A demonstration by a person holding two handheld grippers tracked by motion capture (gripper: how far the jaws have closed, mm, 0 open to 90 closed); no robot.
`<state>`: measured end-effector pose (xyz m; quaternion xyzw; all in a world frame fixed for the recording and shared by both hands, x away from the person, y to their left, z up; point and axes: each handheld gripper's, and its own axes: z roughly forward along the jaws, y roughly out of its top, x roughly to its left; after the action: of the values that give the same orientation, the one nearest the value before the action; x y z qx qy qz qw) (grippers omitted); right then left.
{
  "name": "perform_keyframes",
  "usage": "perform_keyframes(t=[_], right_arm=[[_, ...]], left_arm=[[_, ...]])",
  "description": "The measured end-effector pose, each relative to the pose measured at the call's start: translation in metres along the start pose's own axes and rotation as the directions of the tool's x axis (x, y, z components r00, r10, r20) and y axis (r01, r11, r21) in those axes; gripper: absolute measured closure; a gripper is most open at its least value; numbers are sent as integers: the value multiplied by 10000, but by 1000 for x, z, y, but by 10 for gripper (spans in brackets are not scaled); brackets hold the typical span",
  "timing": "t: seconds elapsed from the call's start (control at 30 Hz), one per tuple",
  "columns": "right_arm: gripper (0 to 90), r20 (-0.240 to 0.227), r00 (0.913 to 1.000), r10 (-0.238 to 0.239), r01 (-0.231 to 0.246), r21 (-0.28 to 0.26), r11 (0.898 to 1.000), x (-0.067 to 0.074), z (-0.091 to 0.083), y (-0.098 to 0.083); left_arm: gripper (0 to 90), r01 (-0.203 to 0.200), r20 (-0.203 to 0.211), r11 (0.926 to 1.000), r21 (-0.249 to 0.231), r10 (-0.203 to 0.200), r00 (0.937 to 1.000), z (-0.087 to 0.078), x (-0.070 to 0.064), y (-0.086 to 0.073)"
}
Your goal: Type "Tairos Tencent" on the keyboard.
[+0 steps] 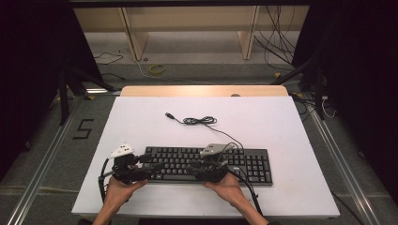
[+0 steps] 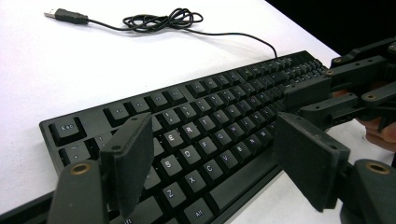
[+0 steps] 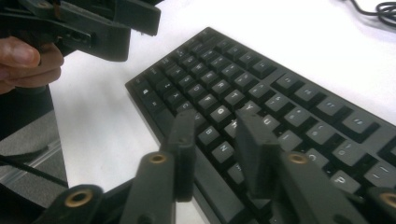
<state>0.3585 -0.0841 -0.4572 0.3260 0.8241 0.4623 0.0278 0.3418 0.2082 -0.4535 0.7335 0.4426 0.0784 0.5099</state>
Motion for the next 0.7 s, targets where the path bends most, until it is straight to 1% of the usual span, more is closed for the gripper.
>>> perform_keyframes(t=[0.03,0.07,0.23,0.4,0.7], right_arm=[[706,0,10000,0,0,0,10000,0,0,0],[742,-40,9999,-99,100,79,9999,2,3,0],[829,-175,9996,-241,246,314,9992,6,10,-2],[900,-201,9991,-381,391,520,9979,9,17,-3],[900,-153,9987,-487,498,824,9954,12,25,-5]], left_arm=[[288,0,0,10000,0,0,10000,0,0,0],[288,-67,17,10000,-4,67,10000,-1,0,0],[288,-95,-11,10000,-26,95,10000,-2,-1,-2],[287,-72,23,9999,-148,72,10000,-3,-1,-2],[283,-137,61,9999,-76,138,9999,-4,-1,-4]])
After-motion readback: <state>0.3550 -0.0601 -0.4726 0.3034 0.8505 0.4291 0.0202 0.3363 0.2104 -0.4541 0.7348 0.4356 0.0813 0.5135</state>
